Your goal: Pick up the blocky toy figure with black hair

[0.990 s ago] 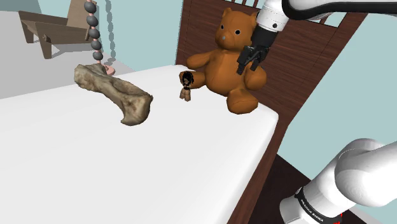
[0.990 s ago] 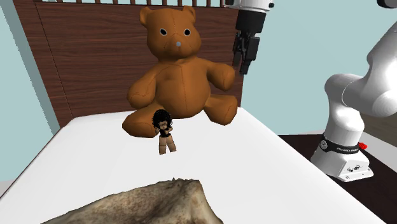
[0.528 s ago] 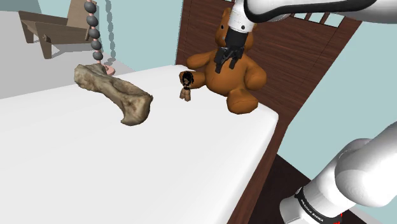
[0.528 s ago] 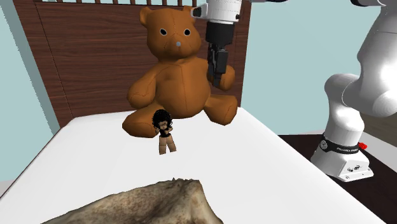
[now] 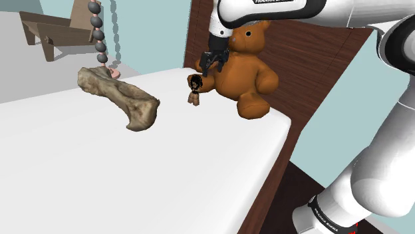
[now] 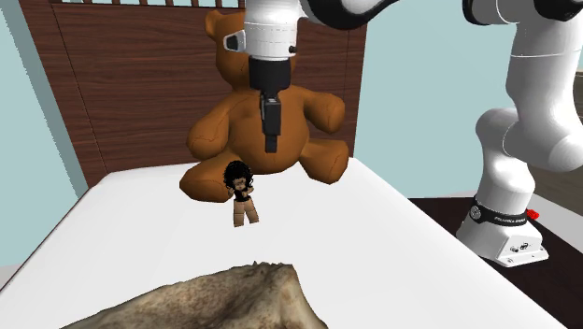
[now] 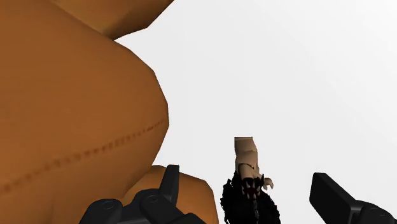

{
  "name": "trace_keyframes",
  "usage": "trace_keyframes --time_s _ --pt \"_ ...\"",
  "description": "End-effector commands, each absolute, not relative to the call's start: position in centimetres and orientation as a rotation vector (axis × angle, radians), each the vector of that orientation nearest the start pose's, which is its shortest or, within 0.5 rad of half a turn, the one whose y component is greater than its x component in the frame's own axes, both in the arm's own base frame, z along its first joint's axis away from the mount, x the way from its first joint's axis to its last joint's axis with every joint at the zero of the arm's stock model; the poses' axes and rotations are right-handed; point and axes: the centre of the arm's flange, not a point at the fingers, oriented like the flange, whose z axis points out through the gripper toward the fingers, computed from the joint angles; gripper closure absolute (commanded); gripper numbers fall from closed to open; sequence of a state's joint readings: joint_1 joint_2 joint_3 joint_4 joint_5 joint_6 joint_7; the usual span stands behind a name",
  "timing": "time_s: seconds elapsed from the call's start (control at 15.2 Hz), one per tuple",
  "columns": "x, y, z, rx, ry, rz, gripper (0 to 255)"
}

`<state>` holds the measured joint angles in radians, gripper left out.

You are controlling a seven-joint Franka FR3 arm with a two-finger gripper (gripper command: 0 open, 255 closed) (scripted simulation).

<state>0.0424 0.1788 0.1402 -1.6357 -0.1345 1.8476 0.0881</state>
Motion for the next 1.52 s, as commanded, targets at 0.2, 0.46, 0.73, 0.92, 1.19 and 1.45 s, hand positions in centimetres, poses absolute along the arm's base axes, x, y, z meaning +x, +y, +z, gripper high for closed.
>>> trace_keyframes --time_s 0.2,0.46,0.73,0.92,1.19,1.45 --pt "67.6 12.1 48.9 -3.245 -0.255 -0.037 0" --pt "67.8 12.2 47.2 -3.245 -0.256 -0.036 0" --pt "67.8 12.2 44.8 -3.245 -0.256 -0.036 0" --pt "67.7 12.2 44.8 -3.245 -0.256 -0.036 255" --pt "67.7 12.2 44.8 -3.245 -0.256 -0.036 255" --pt "67.7 12.2 44.8 -3.245 -0.256 -0.036 255"
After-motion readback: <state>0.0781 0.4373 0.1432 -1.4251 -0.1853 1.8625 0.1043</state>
